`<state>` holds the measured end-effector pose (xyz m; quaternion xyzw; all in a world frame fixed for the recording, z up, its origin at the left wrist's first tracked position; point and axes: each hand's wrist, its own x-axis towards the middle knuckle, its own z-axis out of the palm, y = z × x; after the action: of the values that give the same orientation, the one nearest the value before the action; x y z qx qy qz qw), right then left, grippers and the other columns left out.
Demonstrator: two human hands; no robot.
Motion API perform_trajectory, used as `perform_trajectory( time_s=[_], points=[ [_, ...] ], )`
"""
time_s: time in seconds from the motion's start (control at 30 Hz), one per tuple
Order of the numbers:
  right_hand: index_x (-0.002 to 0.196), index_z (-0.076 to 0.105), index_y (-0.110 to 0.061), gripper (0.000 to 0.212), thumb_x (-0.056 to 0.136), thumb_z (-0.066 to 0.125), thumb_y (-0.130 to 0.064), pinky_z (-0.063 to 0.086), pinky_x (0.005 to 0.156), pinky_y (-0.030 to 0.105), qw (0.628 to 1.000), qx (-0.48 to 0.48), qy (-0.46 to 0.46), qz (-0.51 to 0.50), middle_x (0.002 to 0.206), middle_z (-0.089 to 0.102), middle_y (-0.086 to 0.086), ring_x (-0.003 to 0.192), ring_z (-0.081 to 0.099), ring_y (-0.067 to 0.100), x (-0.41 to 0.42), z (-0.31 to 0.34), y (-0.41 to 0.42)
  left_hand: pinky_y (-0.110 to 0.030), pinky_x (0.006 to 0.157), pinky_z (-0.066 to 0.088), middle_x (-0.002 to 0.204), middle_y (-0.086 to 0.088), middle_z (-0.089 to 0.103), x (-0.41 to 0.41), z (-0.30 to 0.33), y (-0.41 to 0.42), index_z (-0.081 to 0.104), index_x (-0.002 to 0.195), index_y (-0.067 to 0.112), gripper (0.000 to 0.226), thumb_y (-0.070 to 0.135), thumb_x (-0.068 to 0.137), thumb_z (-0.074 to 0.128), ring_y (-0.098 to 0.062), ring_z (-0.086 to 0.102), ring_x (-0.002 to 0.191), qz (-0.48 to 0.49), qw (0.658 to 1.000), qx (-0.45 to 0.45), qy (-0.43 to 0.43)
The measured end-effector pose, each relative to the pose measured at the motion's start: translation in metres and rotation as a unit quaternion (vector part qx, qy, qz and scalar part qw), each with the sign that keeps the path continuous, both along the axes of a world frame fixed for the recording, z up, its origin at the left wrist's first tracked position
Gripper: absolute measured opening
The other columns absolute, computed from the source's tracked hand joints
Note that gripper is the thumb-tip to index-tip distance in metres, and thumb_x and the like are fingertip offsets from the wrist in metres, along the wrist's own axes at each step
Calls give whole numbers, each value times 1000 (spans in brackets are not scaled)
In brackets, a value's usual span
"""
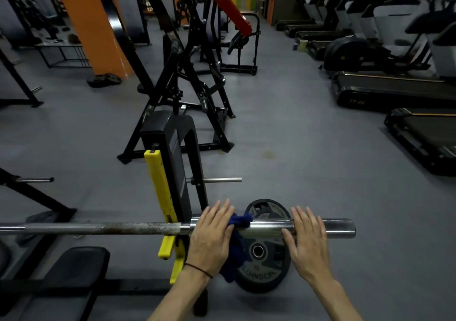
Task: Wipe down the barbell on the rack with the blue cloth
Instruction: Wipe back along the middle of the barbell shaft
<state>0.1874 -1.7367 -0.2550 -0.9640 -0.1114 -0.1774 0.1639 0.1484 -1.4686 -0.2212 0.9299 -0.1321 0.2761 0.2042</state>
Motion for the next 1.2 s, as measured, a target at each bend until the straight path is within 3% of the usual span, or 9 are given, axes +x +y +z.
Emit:
perform_trajectory(
  time_s=[0.17,0.4,0.57,0.73,0.87,0.93,1.0,1.1,1.2],
  points=[
    [151,45,-9,73,105,20,-59,10,126,45,1000,-2,2,-11,155,46,9,151,29,26,0,-2,0,-40,117,35,148,-5,54,-20,12,61,58,140,8,44,28,105,38,-19,47,140,41,997,-66,-18],
    [150,45,-7,73,103,23,-58,5,127,40,1000,1,4,-20,155,46,11,150,30,29,0,-2,4,-36,96,49,117,-15,70,-52,22,133,67,123,-1,40,23,103,42,-27,64,106,145,983,-76,-81],
    [149,47,-6,72,102,25,-56,11,126,48,999,0,11,-34,154,47,13,149,31,31,-1,0,10,-43,84,53,111,-13,69,-50,25,163,66,122,2,45,31,107,35,-31,66,97,207,971,-94,-70],
    [147,48,-4,78,103,18,-61,13,125,48,999,-4,8,-42,152,48,14,148,33,32,-2,2,11,-39,82,49,109,-12,67,-33,44,177,64,123,3,42,29,107,36,-25,60,95,235,964,-97,-75],
    [145,50,-2,80,103,17,-61,13,124,49,999,-2,2,-46,150,50,17,146,35,34,-3,2,13,-47,80,51,106,-14,66,-25,34,196,65,117,3,44,32,102,35,-33,62,93,266,963,-49,-11],
    [145,50,-1,81,103,16,-61,12,125,48,999,-2,0,-50,150,50,17,146,35,35,-3,1,14,-51,84,54,111,-17,67,-25,19,204,66,118,1,48,32,98,36,-38,65,97,277,960,-20,35],
    [146,49,-2,80,103,16,-61,10,125,48,999,1,-2,-54,150,49,17,147,34,35,-3,0,15,-55,97,51,126,-21,64,-28,4,206,63,128,-1,54,34,96,35,-42,62,114,281,958,8,64],
    [146,48,-1,80,103,16,-60,12,124,51,998,-1,-8,-57,150,49,19,146,33,36,-3,-2,17,-47,123,23,157,-16,40,-31,-5,193,45,149,6,58,36,101,35,-34,36,147,236,969,47,59],
    [149,45,0,83,102,14,-62,10,124,54,998,-13,-2,-67,155,43,19,150,27,35,-2,-3,16,-40,126,7,166,-10,23,-29,-3,170,28,157,12,61,38,102,35,-27,18,154,168,983,57,49]
  ],
)
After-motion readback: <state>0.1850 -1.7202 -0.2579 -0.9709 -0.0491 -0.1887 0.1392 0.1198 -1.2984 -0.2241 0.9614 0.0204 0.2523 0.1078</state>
